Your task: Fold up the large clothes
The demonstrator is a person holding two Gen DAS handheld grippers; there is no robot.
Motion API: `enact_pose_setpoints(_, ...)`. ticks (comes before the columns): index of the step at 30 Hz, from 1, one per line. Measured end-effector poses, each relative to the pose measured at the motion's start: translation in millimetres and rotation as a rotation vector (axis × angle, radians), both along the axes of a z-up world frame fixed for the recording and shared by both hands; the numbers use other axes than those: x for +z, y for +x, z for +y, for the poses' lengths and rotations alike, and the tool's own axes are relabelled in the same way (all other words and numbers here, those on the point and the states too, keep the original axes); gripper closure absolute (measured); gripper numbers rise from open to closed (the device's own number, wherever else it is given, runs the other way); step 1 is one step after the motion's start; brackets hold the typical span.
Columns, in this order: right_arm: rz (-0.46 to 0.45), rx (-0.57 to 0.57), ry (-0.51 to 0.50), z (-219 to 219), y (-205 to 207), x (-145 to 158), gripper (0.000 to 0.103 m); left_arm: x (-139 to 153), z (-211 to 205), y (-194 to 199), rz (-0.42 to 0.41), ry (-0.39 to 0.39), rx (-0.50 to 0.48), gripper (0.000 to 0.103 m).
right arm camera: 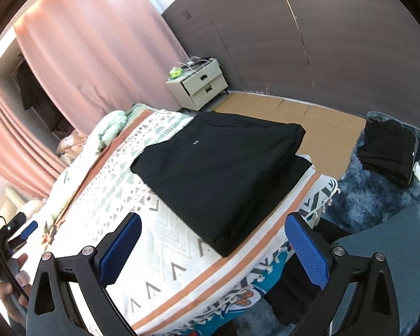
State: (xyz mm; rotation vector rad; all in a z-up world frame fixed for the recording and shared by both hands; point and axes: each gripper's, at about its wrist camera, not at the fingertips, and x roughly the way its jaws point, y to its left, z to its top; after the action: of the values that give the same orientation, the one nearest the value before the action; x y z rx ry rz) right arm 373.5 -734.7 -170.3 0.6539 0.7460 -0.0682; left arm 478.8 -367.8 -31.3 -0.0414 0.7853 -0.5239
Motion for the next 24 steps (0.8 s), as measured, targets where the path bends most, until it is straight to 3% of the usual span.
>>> enact_pose_setpoints(15, -0.1, -0.016, -0.048, 57, -69, 36, 0.0, 39, 90, -98, -0.099, 0.051, 0.053, 0.0)
enact_pose_setpoints(24, -0.123, -0.041, -0.105, 98, -115, 57, 0.0, 61, 127, -160, -0.183, 0.135, 0.048, 0.0)
